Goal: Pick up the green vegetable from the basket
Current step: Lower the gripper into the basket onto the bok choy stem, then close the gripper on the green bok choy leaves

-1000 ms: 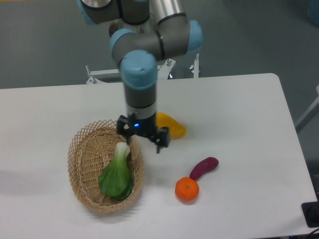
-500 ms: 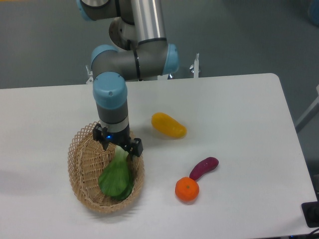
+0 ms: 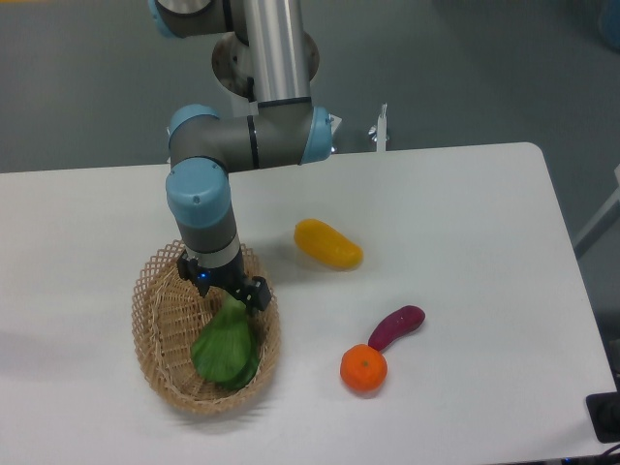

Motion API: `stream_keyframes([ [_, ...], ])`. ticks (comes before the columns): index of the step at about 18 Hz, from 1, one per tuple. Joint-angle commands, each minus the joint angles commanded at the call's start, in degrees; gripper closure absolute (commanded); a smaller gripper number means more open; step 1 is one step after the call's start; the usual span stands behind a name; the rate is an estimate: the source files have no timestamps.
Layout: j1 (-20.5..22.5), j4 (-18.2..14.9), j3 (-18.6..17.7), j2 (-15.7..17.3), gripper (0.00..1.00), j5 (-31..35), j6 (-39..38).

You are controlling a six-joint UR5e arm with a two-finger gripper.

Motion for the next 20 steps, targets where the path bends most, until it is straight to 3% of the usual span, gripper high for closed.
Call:
stream_keyframes([
  [8,-0.09,0.17,0.09,-0.70,0.04,2.37,-1.14],
  [16,-0.09,0.09,0.61,-0.44,0.40,2.20,-1.14],
  [20,0.00,0.09,0.88,-0.09,0.50,2.11,-1.05],
])
